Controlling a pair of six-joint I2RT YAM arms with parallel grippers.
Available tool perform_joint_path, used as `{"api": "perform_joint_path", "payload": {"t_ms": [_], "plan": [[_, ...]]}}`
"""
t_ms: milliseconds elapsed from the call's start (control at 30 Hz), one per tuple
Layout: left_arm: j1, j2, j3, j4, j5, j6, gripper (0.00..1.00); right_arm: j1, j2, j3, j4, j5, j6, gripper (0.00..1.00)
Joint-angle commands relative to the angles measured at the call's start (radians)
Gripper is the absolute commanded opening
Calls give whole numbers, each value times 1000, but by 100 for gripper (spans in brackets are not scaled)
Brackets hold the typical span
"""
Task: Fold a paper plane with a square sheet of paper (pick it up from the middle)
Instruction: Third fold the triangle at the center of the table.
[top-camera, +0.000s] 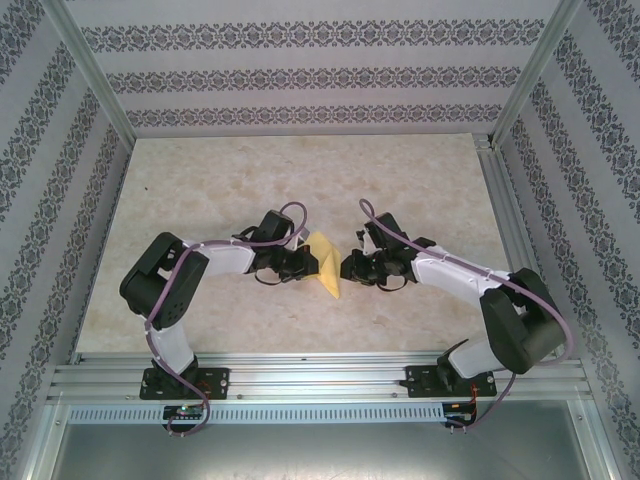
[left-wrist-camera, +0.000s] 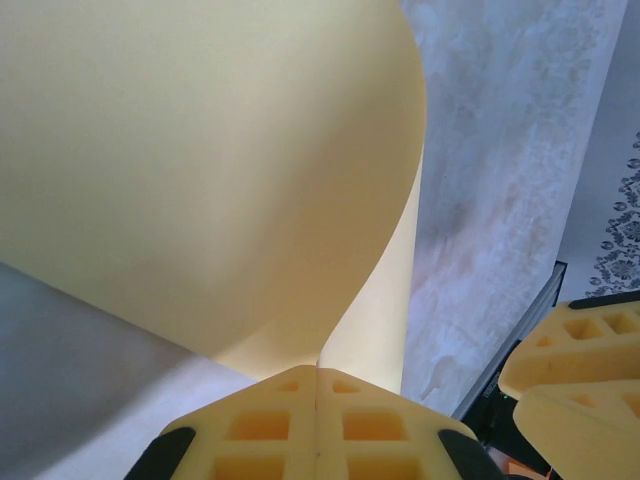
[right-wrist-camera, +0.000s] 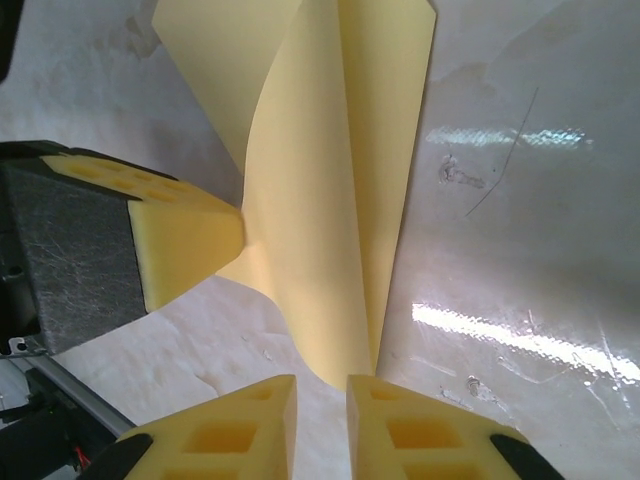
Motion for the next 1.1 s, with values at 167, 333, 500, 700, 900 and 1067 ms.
{"api": "perform_joint_path", "payload": {"t_ms": [167, 333, 500, 700, 900, 1067], "plan": [[15, 63, 74, -107, -25, 126, 0, 34, 50, 27, 18, -1, 12, 4], [17, 92, 113, -129, -15, 154, 0, 36, 23, 35, -21, 44, 4, 9], [17, 114, 143, -165, -9, 193, 0, 19, -48, 24, -6, 82, 10, 54], [17, 139, 206, -245, -14, 270, 0, -5, -168, -7, 24, 184, 11, 98], [22, 150, 237, -292, -35, 309, 0, -133, -293, -118, 180, 118, 82, 98], [23, 166, 251, -297, -35, 321, 0, -290, -190, -263, 533, -289, 225, 98]]}}
